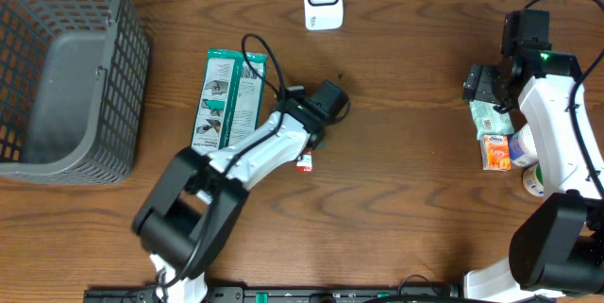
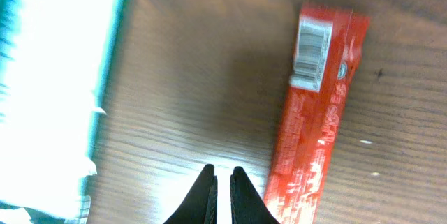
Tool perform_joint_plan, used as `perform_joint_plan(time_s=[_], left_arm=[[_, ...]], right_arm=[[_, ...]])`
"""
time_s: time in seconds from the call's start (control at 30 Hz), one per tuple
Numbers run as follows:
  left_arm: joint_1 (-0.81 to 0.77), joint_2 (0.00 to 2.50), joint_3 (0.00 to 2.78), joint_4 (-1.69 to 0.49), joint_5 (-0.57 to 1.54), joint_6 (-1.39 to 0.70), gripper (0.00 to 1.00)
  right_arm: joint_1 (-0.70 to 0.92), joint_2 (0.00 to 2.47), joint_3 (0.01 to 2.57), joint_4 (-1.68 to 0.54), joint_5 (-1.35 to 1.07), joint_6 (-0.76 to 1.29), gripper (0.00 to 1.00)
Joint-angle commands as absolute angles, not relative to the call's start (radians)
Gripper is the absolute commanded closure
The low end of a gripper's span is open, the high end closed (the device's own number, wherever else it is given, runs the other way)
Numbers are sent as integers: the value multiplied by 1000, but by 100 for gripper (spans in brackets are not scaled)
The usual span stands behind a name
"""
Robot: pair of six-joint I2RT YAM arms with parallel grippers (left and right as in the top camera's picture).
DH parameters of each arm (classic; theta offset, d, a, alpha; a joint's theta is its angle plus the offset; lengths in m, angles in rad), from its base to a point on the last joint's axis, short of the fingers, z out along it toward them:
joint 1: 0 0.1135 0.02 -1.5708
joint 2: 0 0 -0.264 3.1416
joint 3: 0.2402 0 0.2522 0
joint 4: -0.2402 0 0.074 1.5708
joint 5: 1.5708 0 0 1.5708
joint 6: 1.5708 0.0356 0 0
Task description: Scan the item barcode
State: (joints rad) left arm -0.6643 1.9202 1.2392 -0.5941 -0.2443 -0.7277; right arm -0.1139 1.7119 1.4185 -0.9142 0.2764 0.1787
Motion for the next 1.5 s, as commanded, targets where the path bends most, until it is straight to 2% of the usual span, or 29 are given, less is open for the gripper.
perform_joint_plan(time_s=[0.0, 0.1, 0.17, 0.27, 0.33, 0.37, 0.53, 0.7, 0.87, 1.03, 1.1, 1.13, 1.3, 1.47], left_arm=[[-672, 1809, 1253, -645, -475, -520, 93], [-669, 1811, 1253, -674, -456, -525, 93], [-669, 1813, 1251, -675, -358, -527, 78], [-669, 1817, 1251, -656, -155, -463, 71], [-669, 1821, 1251, -641, -64, -411, 56], [-669, 1824, 1251, -638, -45, -403, 53], [-668, 1850, 1245, -640, -24, -403, 52], [-668, 1907, 1230, -624, 95, -377, 48], [-657, 1970, 1230, -611, 59, -378, 48], [-649, 2022, 1230, -597, 15, -379, 49], [-653, 2032, 1230, -598, 15, -379, 71], [-654, 2032, 1230, -601, 15, -378, 92], [-643, 2012, 1241, -605, -28, -377, 93], [-647, 1908, 1244, -630, -340, -377, 93]], right_arm=[[-118, 1694, 1432, -912, 279, 194, 1], [-118, 1694, 1432, -912, 279, 194, 1], [-118, 1694, 1432, -912, 279, 194, 1], [-118, 1694, 1432, -912, 279, 194, 1], [-118, 1694, 1432, -912, 279, 194, 1], [-118, 1694, 1432, -912, 279, 194, 1], [-118, 1694, 1432, -912, 279, 194, 1], [-118, 1694, 1432, -912, 279, 194, 1], [-118, 1694, 1432, -912, 279, 194, 1], [-118, 1694, 1432, -912, 279, 194, 1], [-118, 1694, 1432, -912, 279, 194, 1], [-118, 1694, 1432, -912, 279, 194, 1], [-118, 1694, 1432, -912, 279, 194, 1], [-118, 1694, 1432, -912, 279, 194, 1]])
